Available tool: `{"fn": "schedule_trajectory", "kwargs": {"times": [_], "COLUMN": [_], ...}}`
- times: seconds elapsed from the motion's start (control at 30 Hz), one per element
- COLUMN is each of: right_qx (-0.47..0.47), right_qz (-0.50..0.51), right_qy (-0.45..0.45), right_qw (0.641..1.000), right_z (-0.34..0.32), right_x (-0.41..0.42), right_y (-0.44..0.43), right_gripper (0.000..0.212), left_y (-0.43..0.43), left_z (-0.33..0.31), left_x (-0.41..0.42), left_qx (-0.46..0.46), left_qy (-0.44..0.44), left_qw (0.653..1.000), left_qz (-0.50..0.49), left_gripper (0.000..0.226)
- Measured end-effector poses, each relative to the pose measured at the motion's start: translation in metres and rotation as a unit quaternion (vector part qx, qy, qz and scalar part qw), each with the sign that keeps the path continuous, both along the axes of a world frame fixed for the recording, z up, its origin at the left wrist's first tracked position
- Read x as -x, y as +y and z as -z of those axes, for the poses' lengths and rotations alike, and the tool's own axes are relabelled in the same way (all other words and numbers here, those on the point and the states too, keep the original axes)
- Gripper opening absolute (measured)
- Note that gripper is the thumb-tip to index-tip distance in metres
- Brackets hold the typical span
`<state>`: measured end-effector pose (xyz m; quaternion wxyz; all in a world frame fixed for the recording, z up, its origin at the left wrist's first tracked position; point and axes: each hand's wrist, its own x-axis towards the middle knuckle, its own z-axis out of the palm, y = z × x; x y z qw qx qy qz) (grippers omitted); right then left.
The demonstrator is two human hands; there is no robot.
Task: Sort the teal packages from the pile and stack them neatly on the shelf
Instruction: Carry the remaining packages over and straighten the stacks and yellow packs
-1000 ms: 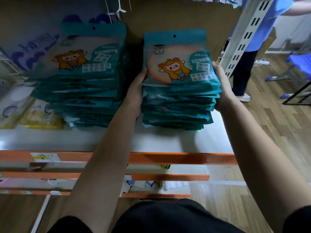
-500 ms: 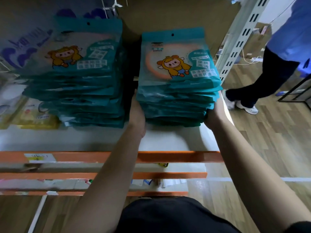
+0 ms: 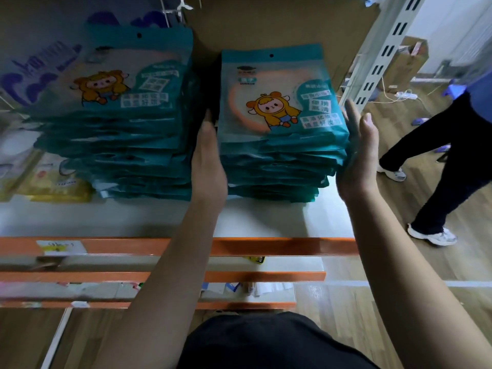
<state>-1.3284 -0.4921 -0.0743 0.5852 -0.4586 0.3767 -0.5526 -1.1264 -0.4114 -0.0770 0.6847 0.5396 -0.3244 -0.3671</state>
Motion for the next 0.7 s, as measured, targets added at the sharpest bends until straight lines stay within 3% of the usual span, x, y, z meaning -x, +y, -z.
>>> {"fn": "schedule_trajectory", "kwargs": {"times": [0.1,0.27,0.57,0.7], "right_qx": [0.048,0.076,0.083,0.115], "right_qz": [-0.014,0.020,0.044,0.075], "right_qy": [0.081,0.148,0.151,0.215], "right_qw": [0.995,0.986,0.984,0.967], "right_z": [-0.011,-0.005,-0.001,0.017], "right_x": [-0.011,-0.013,0.000,0.003], "right_y": [0.001,0.001,0.017,0.040], "right_gripper": [0.039,0.058,0.047,0.052], "left_y": [-0.007,-0.018,0.009,0.032], "left_z": [-0.009,-0.009,-0.002,0.000], "left_x": [0.001,-0.004,-0.002,-0.001], "left_qx": [0.001,-0.010,-0.036,-0.012], "left_qy": [-0.117,-0.175,-0.116,-0.175], "left_qw": [0.993,0.984,0.992,0.985], "left_qz": [0.010,0.013,-0.024,-0.010], "left_gripper": [0.068,0.053,0.048,0.026]}}
